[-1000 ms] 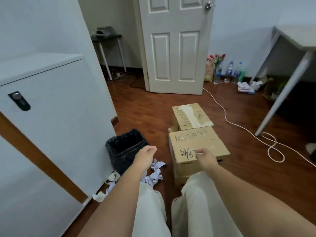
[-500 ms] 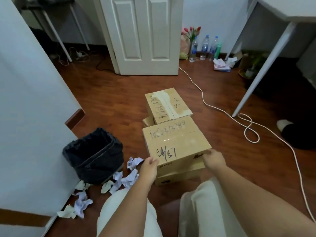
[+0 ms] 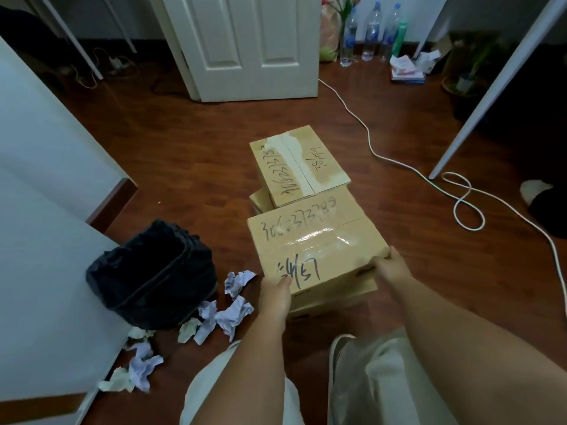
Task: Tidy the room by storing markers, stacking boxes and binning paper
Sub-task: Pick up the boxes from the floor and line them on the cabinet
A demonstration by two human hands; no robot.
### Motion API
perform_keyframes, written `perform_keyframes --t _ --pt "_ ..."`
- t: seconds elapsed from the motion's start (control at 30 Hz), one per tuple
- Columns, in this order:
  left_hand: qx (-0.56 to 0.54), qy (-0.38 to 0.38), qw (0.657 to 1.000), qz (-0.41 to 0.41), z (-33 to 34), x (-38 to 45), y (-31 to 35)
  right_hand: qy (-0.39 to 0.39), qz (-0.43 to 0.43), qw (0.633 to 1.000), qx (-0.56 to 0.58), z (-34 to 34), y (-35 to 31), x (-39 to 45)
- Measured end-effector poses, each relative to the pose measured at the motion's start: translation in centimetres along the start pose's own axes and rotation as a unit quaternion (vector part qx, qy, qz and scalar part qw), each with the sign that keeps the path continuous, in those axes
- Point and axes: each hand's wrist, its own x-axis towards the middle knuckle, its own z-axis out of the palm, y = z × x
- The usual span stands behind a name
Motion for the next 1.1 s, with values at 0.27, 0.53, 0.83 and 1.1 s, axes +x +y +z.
perform_keyframes --t 0.27,0.53,0.83,1.1 --pt "-0.014 0.015 0.999 -0.042 -1.0 1.2 -0.6 0.027 0.067 0.997 0.039 -0.1 -0.5 1.7" --pt "-0.151 0.054 0.987 0.004 -4.4 -2.2 0.4 0.020 0.018 0.983 0.179 -1.7 -3.6 -2.7" --pt "-0.267 0.026 0.960 0.079 -10.5 -11.7 3.6 -0.033 -0.034 0.924 0.379 -1.7 -4.6 -12.7" --pt "-0.261 0.074 0.929 0.250 -20.4 -22.2 6.8 -0.113 -0.073 0.859 0.495 1.1 -9.6 -23.8"
